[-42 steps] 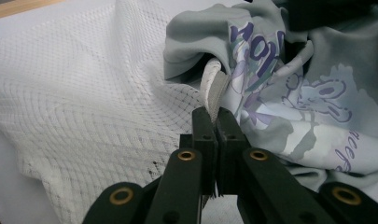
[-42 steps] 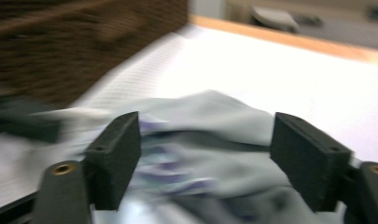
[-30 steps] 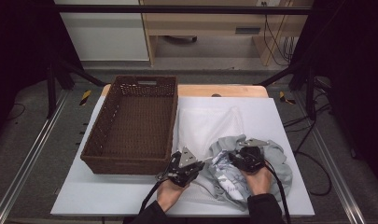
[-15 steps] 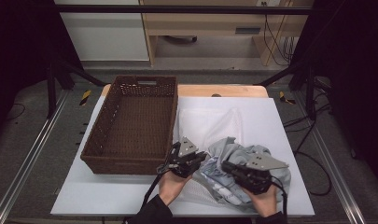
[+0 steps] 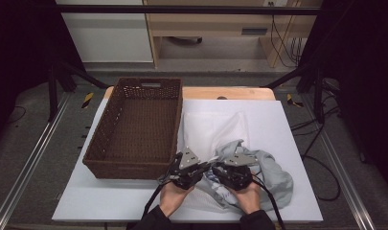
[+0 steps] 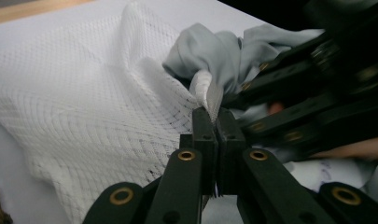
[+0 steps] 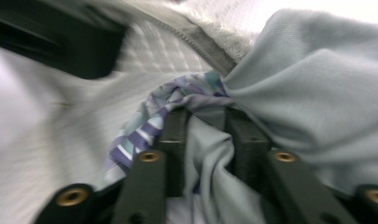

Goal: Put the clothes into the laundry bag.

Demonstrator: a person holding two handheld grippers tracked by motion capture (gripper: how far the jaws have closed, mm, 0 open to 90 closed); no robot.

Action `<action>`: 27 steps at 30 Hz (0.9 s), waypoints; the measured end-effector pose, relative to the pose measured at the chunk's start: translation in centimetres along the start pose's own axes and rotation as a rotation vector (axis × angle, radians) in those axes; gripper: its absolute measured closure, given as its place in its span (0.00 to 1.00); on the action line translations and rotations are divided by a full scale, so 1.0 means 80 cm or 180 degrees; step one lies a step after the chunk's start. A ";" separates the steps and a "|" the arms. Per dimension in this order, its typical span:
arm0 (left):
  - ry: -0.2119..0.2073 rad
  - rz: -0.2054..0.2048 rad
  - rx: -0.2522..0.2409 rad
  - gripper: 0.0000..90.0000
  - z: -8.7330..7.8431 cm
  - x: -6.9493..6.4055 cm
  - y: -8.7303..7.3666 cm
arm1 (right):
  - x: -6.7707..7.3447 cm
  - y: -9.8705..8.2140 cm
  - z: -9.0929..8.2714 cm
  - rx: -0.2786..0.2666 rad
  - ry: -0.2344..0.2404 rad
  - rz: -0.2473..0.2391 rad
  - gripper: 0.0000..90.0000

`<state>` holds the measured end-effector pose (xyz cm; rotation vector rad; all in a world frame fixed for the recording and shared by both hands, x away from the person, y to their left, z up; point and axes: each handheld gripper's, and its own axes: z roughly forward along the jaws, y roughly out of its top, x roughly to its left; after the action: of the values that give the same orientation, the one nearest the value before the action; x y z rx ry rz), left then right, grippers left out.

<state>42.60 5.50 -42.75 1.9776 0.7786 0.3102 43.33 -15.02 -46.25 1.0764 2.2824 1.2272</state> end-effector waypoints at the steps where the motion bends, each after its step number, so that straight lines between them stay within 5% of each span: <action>1: 0.0000 0.0000 0.0000 0.98 0.000 0.000 0.000 | 0.000 0.000 0.000 0.0000 0.0000 0.0000 0.74; 2: 0.0017 0.0016 0.0016 0.98 -0.001 0.000 -0.003 | -0.001 0.002 -0.024 -0.0051 0.0048 0.0003 0.63; 3: 0.0031 0.0031 0.0038 0.98 -0.001 0.001 -0.004 | -0.001 0.002 -0.024 -0.0051 0.0048 0.0003 0.63; 4: 0.0028 0.0031 0.0033 0.98 -0.001 0.000 -0.004 | -0.005 0.005 -0.050 -0.0212 -0.0029 -0.0006 0.54; 7: 0.0038 0.0058 0.0044 0.98 0.001 -0.001 -0.005 | -0.025 0.012 -0.075 -0.0384 -0.0430 0.0063 0.40; 9: 0.0031 0.0073 0.0063 0.98 0.002 -0.002 -0.006 | -0.047 0.017 -0.075 -0.0404 -0.0619 0.0219 0.33; 13: 0.0070 0.0103 0.0091 0.98 0.005 0.000 -0.008 | -0.079 0.019 -0.040 -0.0197 -0.0520 0.0560 0.29; 16: 0.0082 0.0083 0.0118 0.98 0.006 0.002 -0.010 | -0.082 0.016 -0.018 0.0016 -0.0453 0.0590 0.37; 20: 0.0114 0.0071 0.0159 0.98 0.009 0.005 -0.012 | -0.079 0.011 0.000 0.0301 -0.0242 0.0596 0.82; 21: 0.0120 0.0063 0.0168 0.98 0.009 0.006 -0.012 | -0.075 0.013 -0.009 0.0280 -0.0210 0.0539 0.95; 24: 0.0137 0.0039 0.0144 0.98 0.007 0.008 -0.011 | -0.070 0.016 -0.026 0.0157 -0.0186 0.0479 0.96; 27: 0.0164 0.0020 0.0127 0.98 0.005 0.009 -0.007 | -0.052 0.019 -0.070 -0.0285 0.0173 0.0343 0.96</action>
<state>43.13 5.85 -43.51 2.0165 0.8174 0.3530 43.48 -20.79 -42.04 1.1601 2.2111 1.4027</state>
